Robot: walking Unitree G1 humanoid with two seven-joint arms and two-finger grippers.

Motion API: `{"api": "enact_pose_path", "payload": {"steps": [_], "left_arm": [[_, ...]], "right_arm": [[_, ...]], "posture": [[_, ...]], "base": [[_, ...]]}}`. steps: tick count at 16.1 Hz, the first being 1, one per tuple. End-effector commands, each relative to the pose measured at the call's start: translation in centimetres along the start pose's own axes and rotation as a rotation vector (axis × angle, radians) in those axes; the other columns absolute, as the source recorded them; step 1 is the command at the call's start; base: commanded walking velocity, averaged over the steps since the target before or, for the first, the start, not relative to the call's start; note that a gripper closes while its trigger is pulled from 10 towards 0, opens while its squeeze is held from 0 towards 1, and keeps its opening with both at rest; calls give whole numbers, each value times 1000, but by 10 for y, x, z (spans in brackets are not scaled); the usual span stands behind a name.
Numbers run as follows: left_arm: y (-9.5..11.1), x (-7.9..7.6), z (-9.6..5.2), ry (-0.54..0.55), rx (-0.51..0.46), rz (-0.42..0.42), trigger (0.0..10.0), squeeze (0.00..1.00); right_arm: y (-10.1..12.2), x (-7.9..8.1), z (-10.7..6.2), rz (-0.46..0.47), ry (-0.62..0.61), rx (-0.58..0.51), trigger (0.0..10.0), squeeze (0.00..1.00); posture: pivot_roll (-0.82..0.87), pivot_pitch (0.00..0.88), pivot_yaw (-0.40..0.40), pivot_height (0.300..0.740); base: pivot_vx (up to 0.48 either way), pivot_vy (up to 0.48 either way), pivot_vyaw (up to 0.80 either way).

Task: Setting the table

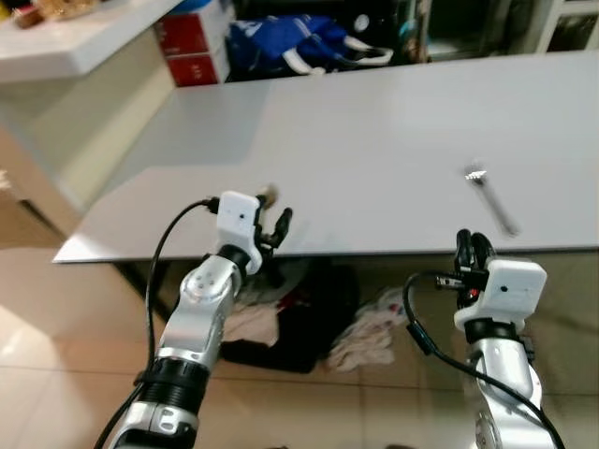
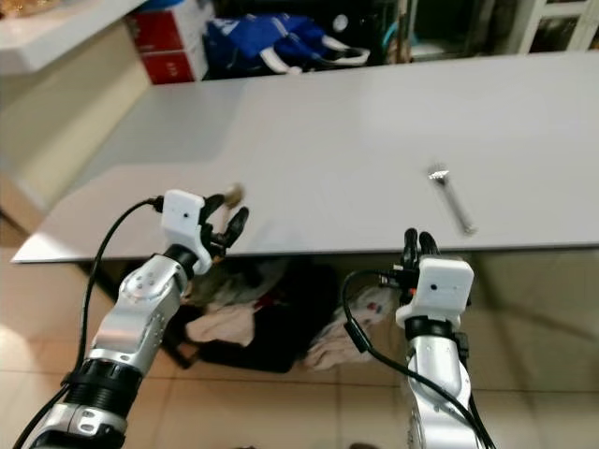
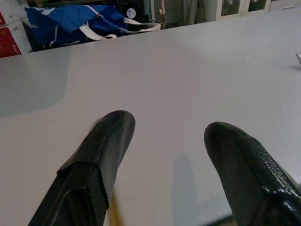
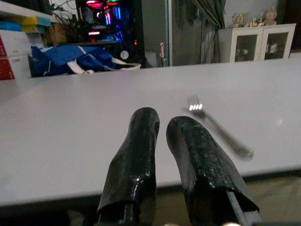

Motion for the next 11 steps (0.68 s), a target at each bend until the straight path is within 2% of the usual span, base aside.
{"api": "enact_pose_path", "payload": {"steps": [1,5,8,10,11], "left_arm": [[2,0,2,-6,5,12,10000,0],[0,-2,4,3,10,2,10000,0],[3,-13,7,-29,-2,15,10000,0],[6,-11,10,-17,-8,3,10000,0],[7,-11,11,-15,-10,2,10000,0]], "right_arm": [[-1,1,0,10,8,8,10000,0],[-6,0,-1,-4,1,26,10000,0],[-9,2,-4,-4,1,35,10000,0],[-14,-1,-5,-22,-13,67,10000,0],[-15,-1,-4,4,-11,74,10000,565]], "posture": [[-94,0,142,740],[-91,0,147,740],[-90,0,153,740],[-93,0,150,740],[-91,0,148,740]], "base": [[0,442,0],[0,449,0],[0,455,0],[0,458,0],[0,458,0]]}}
Point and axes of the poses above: a point about 5 cm out from each wrist's last joint towards the gripper, its own z axis pointing out of the wrist towards the gripper, its own y axis along the axis of the wrist's last joint, x = y × z, the point moved 5 cm from there along z, pointing out of the wrist towards the gripper, and after that the axes turned 11 degrees about -z, right-handed, at the moved point
